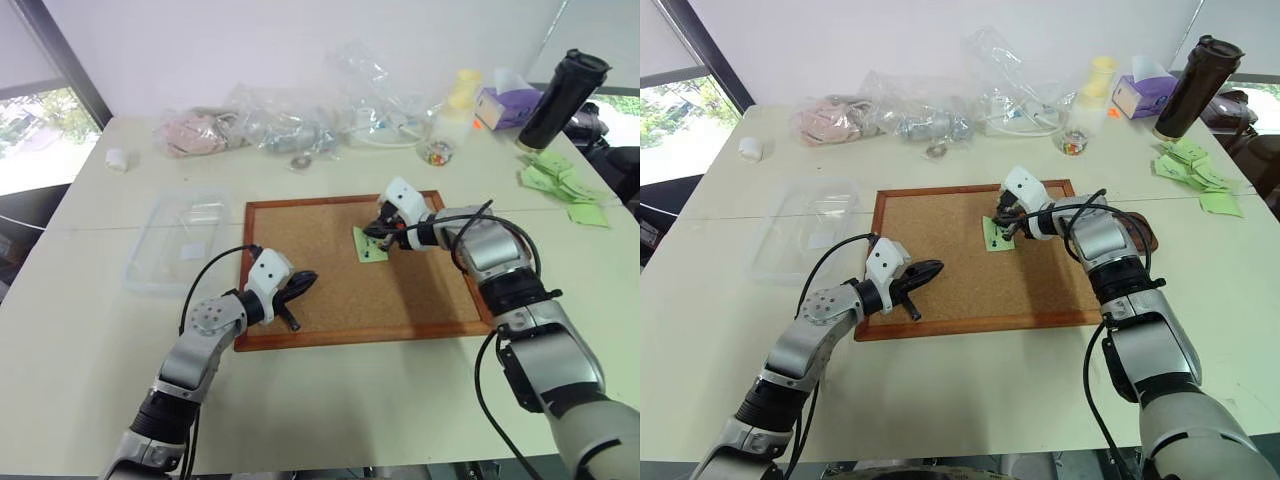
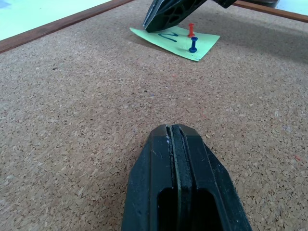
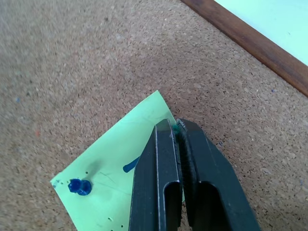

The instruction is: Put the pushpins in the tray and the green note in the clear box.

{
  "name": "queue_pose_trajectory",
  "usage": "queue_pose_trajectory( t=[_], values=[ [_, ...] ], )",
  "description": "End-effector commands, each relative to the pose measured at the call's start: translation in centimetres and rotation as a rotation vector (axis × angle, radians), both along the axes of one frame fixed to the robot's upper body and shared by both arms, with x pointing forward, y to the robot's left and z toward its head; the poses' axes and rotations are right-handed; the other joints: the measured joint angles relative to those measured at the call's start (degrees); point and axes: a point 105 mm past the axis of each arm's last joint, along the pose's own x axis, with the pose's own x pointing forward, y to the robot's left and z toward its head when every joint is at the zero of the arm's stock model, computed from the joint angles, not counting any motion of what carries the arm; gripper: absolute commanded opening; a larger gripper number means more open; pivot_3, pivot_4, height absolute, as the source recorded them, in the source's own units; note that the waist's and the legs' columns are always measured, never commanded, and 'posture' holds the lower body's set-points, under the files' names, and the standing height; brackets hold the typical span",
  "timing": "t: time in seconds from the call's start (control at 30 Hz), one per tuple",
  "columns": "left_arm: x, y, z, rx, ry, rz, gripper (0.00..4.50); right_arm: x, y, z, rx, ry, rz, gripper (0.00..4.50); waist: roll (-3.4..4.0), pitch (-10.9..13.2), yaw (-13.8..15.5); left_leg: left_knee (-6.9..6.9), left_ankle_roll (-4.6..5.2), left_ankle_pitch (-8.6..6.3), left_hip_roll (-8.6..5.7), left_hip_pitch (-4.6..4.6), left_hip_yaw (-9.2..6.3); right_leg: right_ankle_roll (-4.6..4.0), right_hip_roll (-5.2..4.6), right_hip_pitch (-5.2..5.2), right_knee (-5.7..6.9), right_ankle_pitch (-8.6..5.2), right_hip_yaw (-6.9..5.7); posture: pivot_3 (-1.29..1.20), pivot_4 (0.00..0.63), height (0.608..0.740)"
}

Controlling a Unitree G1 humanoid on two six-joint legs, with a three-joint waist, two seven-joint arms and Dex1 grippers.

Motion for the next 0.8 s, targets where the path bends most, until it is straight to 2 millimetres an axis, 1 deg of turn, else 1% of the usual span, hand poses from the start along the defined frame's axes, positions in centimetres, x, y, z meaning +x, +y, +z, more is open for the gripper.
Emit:
queue_pose_trajectory(
  t=[0.03, 0.1, 0.2, 0.23, 0.4, 0.43, 0.47, 0.5, 0.53, 0.6, 0.7, 0.8],
  values=[
    [-1.0, -0.4, -2.2, 0.026, 0.086, -0.025, 0.00, 0.2, -1.1, 5.7, 0.090, -0.151, -0.049, 0.07, 0.00, 0.0, 0.0, 0.00, 0.00, 0.00, 0.00, -0.03, 0.00, 0.00, 0.00, -0.03, 0.00, 0.00, 0.00, 0.00, 0.150, 0.740],
    [-1.1, -0.3, -2.3, 0.027, 0.091, -0.023, 0.00, 0.0, -1.4, 6.7, 0.114, -0.161, -0.065, 0.07, 0.02, 0.0, 0.0, 0.00, 0.00, 0.00, 0.00, -0.04, 0.00, 0.00, 0.00, -0.06, 0.04, 0.00, 0.01, 0.00, 0.150, 0.740],
    [-1.2, -0.4, -2.6, 0.033, 0.102, -0.026, 0.00, -0.7, -2.4, 8.5, 0.149, -0.192, -0.104, 0.07, 0.04, 0.0, 0.0, -0.01, 0.00, 0.00, 0.00, -0.02, 0.00, 0.00, 0.00, -0.05, 0.04, 0.00, 0.01, 0.00, 0.150, 0.740],
    [-1.2, -0.4, -2.6, 0.034, 0.103, -0.027, 0.00, -0.8, -2.6, 8.7, 0.151, -0.196, -0.113, 0.07, 0.05, -0.1, 0.0, -0.01, 0.00, 0.00, 0.00, -0.01, 0.01, 0.00, 0.00, -0.04, 0.04, 0.00, 0.01, 0.00, 0.150, 0.740],
    [-1.2, -0.5, -2.6, 0.035, 0.101, -0.034, 0.00, -1.0, -6.0, 9.3, 0.148, -0.226, -0.239, 0.07, 0.09, -0.1, 0.2, -0.02, 0.00, 0.00, 0.00, 0.01, 0.02, 0.00, -0.01, -0.02, 0.04, 0.00, 0.03, 0.00, 0.150, 0.740],
    [-1.2, -0.5, -2.6, 0.036, 0.100, -0.035, 0.00, -1.0, -7.7, 9.1, 0.153, -0.219, -0.297, 0.07, 0.09, -0.1, 0.2, -0.02, 0.00, 0.00, -0.02, 0.01, 0.02, 0.00, -0.02, -0.02, 0.04, 0.00, 0.04, 0.00, 0.150, 0.740],
    [-1.2, -0.5, -2.6, 0.036, 0.100, -0.035, 0.00, -1.1, -8.9, 8.9, 0.156, -0.213, -0.336, 0.07, 0.09, -0.1, 0.4, -0.02, 0.01, 0.00, -0.02, 0.00, 0.02, 0.00, -0.02, -0.01, 0.04, 0.00, 0.04, 0.00, 0.150, 0.740],
    [-1.3, -0.6, -2.6, 0.035, 0.100, -0.036, 0.00, -1.4, -11.1, 8.4, 0.135, -0.210, -0.409, 0.07, 0.09, -0.1, 0.4, -0.02, 0.01, 0.00, -0.04, -0.02, 0.02, 0.00, -0.04, -0.02, 0.03, 0.00, 0.04, 0.00, 0.150, 0.740],
    [-1.3, -0.6, -2.6, 0.035, 0.100, -0.037, 0.00, -1.7, -12.9, 7.9, 0.119, -0.203, -0.469, 0.07, 0.09, -0.1, 0.5, -0.02, 0.01, -0.01, -0.05, -0.02, 0.02, 0.00, -0.04, -0.01, 0.02, 0.00, 0.03, 0.00, 0.150, 0.740],
    [-1.4, -0.6, -2.7, 0.035, 0.102, -0.039, 0.00, -2.6, -15.8, 6.7, 0.084, -0.185, -0.558, 0.07, 0.10, -0.1, 0.4, -0.03, 0.01, -0.01, -0.07, -0.02, 0.01, 0.00, -0.06, 0.00, 0.01, 0.00, 0.03, 0.00, 0.150, 0.740],
    [-1.4, -0.6, -2.7, 0.034, 0.104, -0.041, 0.00, -3.7, -18.2, 5.2, 0.054, -0.155, -0.627, 0.07, 0.34, -0.3, 0.1, -0.07, 0.01, -0.01, -0.06, 0.02, 0.06, 0.00, -0.06, 0.00, -0.01, 0.00, 0.05, 0.00, 0.150, 0.740],
    [-1.4, -0.6, -2.7, 0.033, 0.105, -0.043, 0.00, -4.3, -19.0, 4.4, 0.061, -0.134, -0.647, 0.07, 0.60, -0.4, 0.0, -0.06, 0.02, -0.01, -0.01, 0.11, 0.22, 0.00, -0.03, 0.01, 0.04, 0.00, 0.16, 0.00, 0.150, 0.740]
  ],
)
